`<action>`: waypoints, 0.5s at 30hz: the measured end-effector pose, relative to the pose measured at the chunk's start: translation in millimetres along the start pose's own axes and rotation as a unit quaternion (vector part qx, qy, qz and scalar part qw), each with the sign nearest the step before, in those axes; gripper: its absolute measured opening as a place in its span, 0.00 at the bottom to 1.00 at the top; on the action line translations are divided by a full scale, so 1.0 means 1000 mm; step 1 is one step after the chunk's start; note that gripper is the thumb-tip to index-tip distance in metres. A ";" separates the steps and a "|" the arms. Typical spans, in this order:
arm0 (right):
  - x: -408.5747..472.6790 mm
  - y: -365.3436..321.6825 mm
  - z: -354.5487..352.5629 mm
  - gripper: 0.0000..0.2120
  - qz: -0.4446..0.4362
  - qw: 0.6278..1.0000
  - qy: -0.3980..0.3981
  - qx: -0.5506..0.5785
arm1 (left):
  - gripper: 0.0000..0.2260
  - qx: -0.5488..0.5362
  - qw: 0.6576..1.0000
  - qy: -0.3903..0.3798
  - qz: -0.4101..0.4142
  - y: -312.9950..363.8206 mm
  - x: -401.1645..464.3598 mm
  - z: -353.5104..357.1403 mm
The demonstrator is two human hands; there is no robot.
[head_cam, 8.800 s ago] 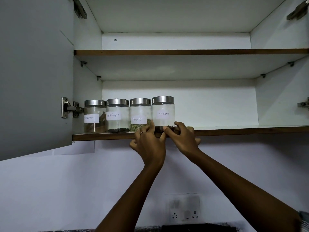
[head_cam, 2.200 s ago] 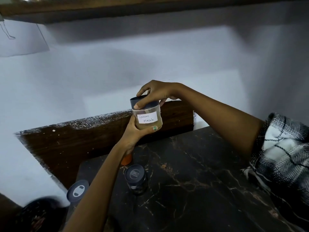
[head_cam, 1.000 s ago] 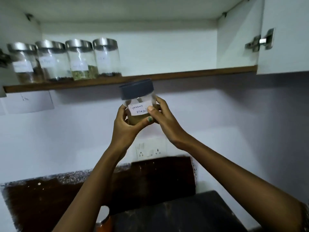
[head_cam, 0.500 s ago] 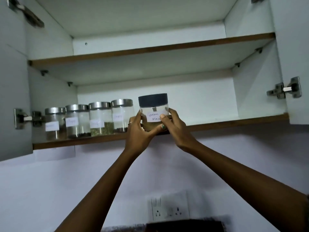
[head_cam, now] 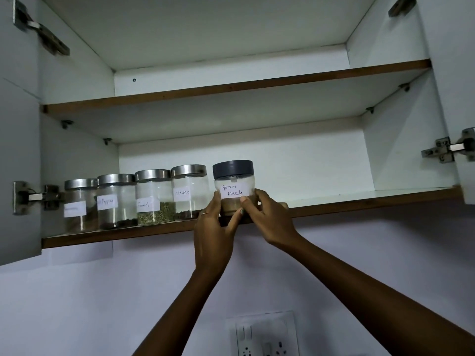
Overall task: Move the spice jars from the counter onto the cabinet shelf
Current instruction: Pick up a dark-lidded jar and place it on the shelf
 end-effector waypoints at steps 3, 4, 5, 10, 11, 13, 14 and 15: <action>0.003 0.001 0.002 0.17 0.002 0.999 0.001 -0.054 | 0.24 0.021 0.999 0.033 -0.006 -0.004 -0.004 0.003; 0.004 0.001 0.003 0.18 -0.001 0.997 -0.001 -0.074 | 0.23 0.025 0.999 0.046 -0.013 -0.004 -0.005 0.003; 0.004 0.002 0.003 0.18 -0.002 0.995 -0.004 -0.097 | 0.22 0.028 0.998 0.056 -0.021 -0.005 -0.006 0.004; 0.005 0.004 0.003 0.22 0.001 0.982 -0.022 -0.186 | 0.18 0.053 0.992 0.084 -0.072 -0.006 -0.007 0.000; 0.005 0.004 0.003 0.22 0.001 0.980 -0.024 -0.195 | 0.18 0.064 0.992 0.083 -0.075 -0.006 -0.006 -0.001; 0.005 0.004 0.004 0.23 0.001 0.979 -0.024 -0.202 | 0.17 0.073 0.991 0.078 -0.080 -0.006 -0.005 -0.003; 0.005 0.004 0.004 0.23 0.002 0.979 -0.024 -0.201 | 0.17 0.074 0.991 0.076 -0.084 -0.005 -0.004 -0.003; 0.005 0.003 0.004 0.23 0.004 0.979 -0.025 -0.201 | 0.17 0.074 0.991 0.075 -0.086 -0.005 -0.004 -0.003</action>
Point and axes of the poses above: each hand's wrist, its own x-axis towards the middle knuckle, its own z-axis out of the palm, y = z × x, the point moved 1 cm from there along x, towards the middle knuckle, and after that the axes turned 11 degrees about -y, right-handed, at the moved point
